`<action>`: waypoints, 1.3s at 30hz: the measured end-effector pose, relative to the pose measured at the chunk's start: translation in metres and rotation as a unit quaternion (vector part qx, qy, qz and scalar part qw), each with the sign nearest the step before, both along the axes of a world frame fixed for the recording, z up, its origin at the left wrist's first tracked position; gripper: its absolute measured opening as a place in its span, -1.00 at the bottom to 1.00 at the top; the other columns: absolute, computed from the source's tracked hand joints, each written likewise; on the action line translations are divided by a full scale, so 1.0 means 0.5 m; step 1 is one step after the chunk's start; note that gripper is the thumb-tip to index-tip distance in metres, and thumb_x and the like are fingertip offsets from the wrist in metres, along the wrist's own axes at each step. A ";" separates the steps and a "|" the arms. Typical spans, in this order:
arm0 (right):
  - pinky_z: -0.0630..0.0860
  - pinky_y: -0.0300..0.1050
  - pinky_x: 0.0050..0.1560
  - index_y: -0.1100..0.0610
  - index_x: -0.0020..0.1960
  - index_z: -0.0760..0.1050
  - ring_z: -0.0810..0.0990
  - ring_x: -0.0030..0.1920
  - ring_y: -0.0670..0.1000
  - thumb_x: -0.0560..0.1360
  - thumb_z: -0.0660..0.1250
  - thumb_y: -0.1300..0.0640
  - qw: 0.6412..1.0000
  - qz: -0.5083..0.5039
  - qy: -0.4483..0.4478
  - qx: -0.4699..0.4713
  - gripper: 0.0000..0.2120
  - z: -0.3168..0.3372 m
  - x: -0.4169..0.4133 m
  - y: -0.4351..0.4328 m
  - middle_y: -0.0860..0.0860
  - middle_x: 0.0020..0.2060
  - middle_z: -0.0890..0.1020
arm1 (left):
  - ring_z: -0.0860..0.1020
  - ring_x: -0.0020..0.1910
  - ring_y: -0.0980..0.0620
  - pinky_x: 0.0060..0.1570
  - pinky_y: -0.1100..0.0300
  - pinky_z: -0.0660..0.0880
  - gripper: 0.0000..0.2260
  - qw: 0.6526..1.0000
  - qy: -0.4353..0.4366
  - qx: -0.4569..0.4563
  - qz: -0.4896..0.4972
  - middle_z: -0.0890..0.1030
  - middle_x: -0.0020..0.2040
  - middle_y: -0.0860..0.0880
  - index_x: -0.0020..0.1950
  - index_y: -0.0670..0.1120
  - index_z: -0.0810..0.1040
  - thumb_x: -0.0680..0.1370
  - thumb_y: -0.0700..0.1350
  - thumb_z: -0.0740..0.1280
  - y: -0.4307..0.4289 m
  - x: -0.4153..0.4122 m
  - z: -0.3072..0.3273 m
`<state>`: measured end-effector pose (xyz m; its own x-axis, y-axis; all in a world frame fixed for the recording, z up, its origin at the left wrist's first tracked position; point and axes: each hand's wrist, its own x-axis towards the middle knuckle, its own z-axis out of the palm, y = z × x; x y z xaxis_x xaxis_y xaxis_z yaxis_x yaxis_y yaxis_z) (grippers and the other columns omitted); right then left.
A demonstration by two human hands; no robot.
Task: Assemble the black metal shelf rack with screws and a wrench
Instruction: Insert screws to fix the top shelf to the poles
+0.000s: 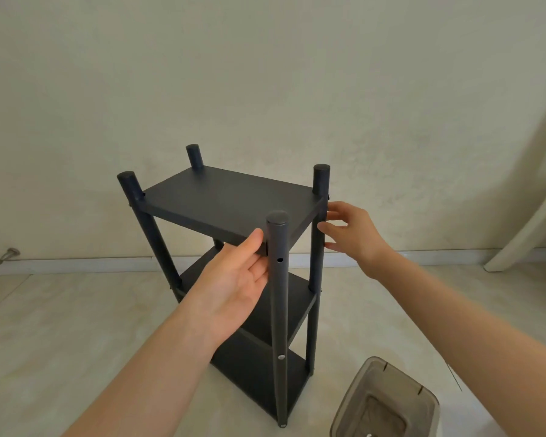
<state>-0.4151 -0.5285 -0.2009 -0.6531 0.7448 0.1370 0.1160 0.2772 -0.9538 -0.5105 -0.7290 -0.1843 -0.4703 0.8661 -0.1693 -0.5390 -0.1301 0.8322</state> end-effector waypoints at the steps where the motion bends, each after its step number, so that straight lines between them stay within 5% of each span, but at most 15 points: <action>1: 0.64 -0.07 0.01 -0.02 0.09 0.53 0.64 0.03 0.00 0.58 0.30 0.28 1.000 -0.003 0.001 -0.013 -0.78 0.008 0.003 0.004 0.01 0.07 0.61 | 0.67 0.11 0.13 0.00 0.25 0.61 -0.51 1.000 0.003 0.005 0.000 0.68 0.20 0.04 0.37 0.02 0.49 0.44 0.03 0.35 0.001 0.005 -0.002; 5: 0.61 -0.03 0.04 0.08 0.25 0.46 0.63 0.10 0.10 0.56 0.32 0.25 0.997 -0.028 -0.055 -0.048 -0.72 0.050 0.023 0.002 0.05 0.02 0.63 | 0.67 0.12 0.07 0.09 0.15 0.55 -0.57 1.000 -0.008 0.013 0.015 0.69 0.19 -0.02 0.31 0.00 0.54 0.43 -0.02 0.37 0.008 0.015 -0.005; 8: 0.53 -0.20 -0.06 0.09 0.31 0.44 0.59 -0.02 -0.04 0.57 0.31 0.16 0.985 -0.091 -0.117 0.087 -0.68 0.079 0.054 -0.024 -0.03 0.02 0.61 | 0.69 0.08 0.03 -0.07 0.17 0.64 -0.60 0.999 -0.018 0.015 0.022 0.71 0.13 -0.05 0.25 -0.03 0.57 0.41 -0.04 0.39 0.010 0.019 -0.003; 10: 0.43 -0.43 -0.26 0.04 0.19 0.53 0.58 -0.11 -0.20 0.58 0.28 0.14 0.979 -0.087 -0.062 0.172 -0.80 0.104 0.076 -0.062 -0.17 -0.06 0.61 | 0.70 0.05 0.02 -0.17 0.20 0.65 -0.62 0.999 -0.021 0.019 0.034 0.71 0.11 -0.06 0.22 -0.03 0.58 0.40 -0.05 0.39 0.012 0.023 -0.002; 12: 0.42 -0.53 -0.19 -0.01 0.02 0.62 0.59 -0.06 -0.28 0.58 0.29 0.10 0.983 -0.017 0.012 0.185 -0.87 0.128 0.092 -0.103 -0.21 -0.11 0.65 | 0.70 0.04 0.01 -0.19 0.20 0.65 -0.63 0.998 -0.021 0.018 0.050 0.72 0.09 -0.06 0.21 -0.04 0.58 0.41 -0.05 0.40 0.016 0.026 -0.002; 15: 0.48 -0.40 0.08 -0.05 0.02 0.62 0.61 0.04 -0.23 0.58 0.31 0.03 0.976 0.118 0.032 0.181 -0.89 0.139 0.099 -0.147 -0.24 -0.06 0.67 | 0.69 0.09 0.00 -0.10 0.18 0.64 -0.59 0.998 -0.002 0.013 0.056 0.71 0.12 -0.09 0.27 -0.09 0.56 0.43 -0.05 0.40 0.023 0.029 0.002; 18: 0.46 -0.25 0.25 -0.06 0.20 0.56 0.56 0.13 -0.26 0.55 0.34 -0.03 0.971 0.138 -0.004 0.195 -0.77 0.124 0.092 -0.151 -0.26 0.00 0.64 | 0.68 0.12 0.00 0.07 0.12 0.60 -0.55 0.998 0.015 0.009 0.062 0.70 0.14 -0.08 0.30 -0.10 0.54 0.42 -0.03 0.40 0.033 0.035 0.002; 20: 0.44 -0.32 0.24 -0.04 0.23 0.54 0.55 0.13 -0.27 0.55 0.35 0.01 0.968 0.131 -0.016 0.211 -0.74 0.120 0.086 -0.145 -0.26 0.01 0.63 | 0.69 0.10 -0.01 0.19 0.04 0.54 -0.53 0.998 0.018 0.002 0.064 0.71 0.12 -0.09 0.29 -0.12 0.54 0.41 -0.02 0.41 0.038 0.037 -0.003; 22: 0.46 -0.31 0.21 -0.04 0.19 0.55 0.56 0.12 -0.24 0.56 0.34 0.04 0.967 0.126 -0.016 0.220 -0.79 0.117 0.085 -0.138 -0.24 -0.02 0.64 | 0.70 0.07 0.00 0.10 0.06 0.55 -0.54 0.998 0.032 -0.007 0.052 0.72 0.08 -0.08 0.27 -0.13 0.55 0.41 0.02 0.41 0.046 0.037 -0.008; 26: 0.52 -0.04 0.22 -0.13 0.24 0.50 0.58 0.14 -0.18 0.58 0.31 -0.03 0.965 0.109 -0.016 0.237 -0.76 0.113 0.094 -0.123 -0.21 0.03 0.64 | 0.71 0.00 0.05 -0.02 0.12 0.59 -0.61 0.998 0.059 -0.025 0.027 0.73 0.01 -0.03 0.16 -0.06 0.61 0.40 0.08 0.40 0.064 0.037 -0.019; 31: 0.44 -0.19 0.21 -0.14 0.26 0.45 0.53 0.20 -0.20 0.62 0.25 0.05 0.955 0.120 -0.032 0.270 -0.77 0.115 0.113 -0.104 -0.22 0.08 0.61 | 0.69 0.09 0.04 -0.05 0.19 0.58 -0.84 0.996 0.083 0.011 -0.005 0.73 0.05 -0.02 -0.20 0.08 0.75 0.43 0.07 0.39 0.082 0.047 -0.030; 39: 0.51 -0.07 0.24 -0.08 0.24 0.46 0.58 0.18 -0.16 0.62 0.25 0.11 0.964 0.112 -0.036 0.239 -0.78 0.120 0.124 -0.099 -0.15 0.05 0.64 | 0.70 0.04 -0.01 0.06 0.05 0.56 -0.87 0.995 0.090 0.032 0.031 0.73 -0.07 -0.03 -0.27 0.06 0.74 0.42 0.02 0.42 0.105 0.067 -0.033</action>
